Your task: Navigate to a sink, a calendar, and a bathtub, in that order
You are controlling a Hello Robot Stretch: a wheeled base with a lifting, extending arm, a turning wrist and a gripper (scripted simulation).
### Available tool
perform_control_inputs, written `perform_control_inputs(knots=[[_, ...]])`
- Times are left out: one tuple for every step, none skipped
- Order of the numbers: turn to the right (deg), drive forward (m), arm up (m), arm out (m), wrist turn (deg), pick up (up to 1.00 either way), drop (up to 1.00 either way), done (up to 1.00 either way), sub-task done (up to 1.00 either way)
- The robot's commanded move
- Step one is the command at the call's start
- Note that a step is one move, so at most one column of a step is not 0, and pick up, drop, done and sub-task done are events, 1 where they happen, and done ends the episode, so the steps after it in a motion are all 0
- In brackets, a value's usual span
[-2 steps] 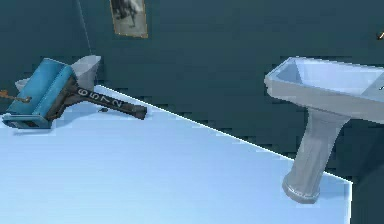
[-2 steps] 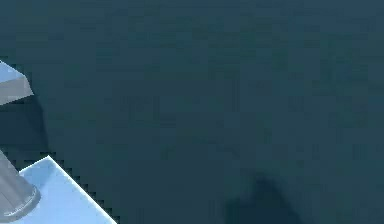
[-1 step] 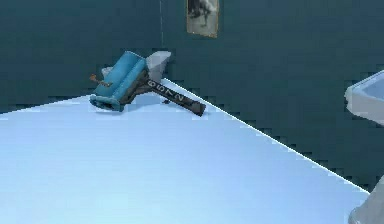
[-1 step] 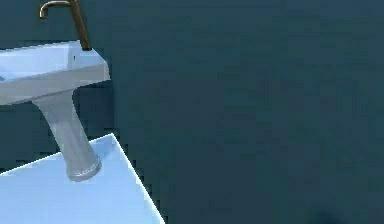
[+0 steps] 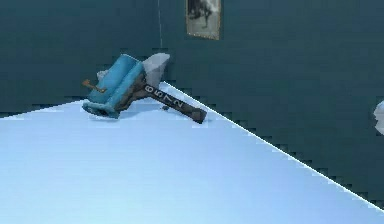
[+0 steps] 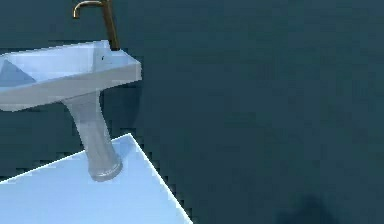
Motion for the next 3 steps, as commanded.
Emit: perform_control_inputs(knots=[[27.0,0.0,0.0,0.0,0.0,0.0,0.0,0.0,0.0],[0.0,0.5,0.0,0.0,0.0,0.0,0.0,0.0,0.0],[45.0,0.0,0.0,0.0,0.0,0.0,0.0,0.0,0.0]])
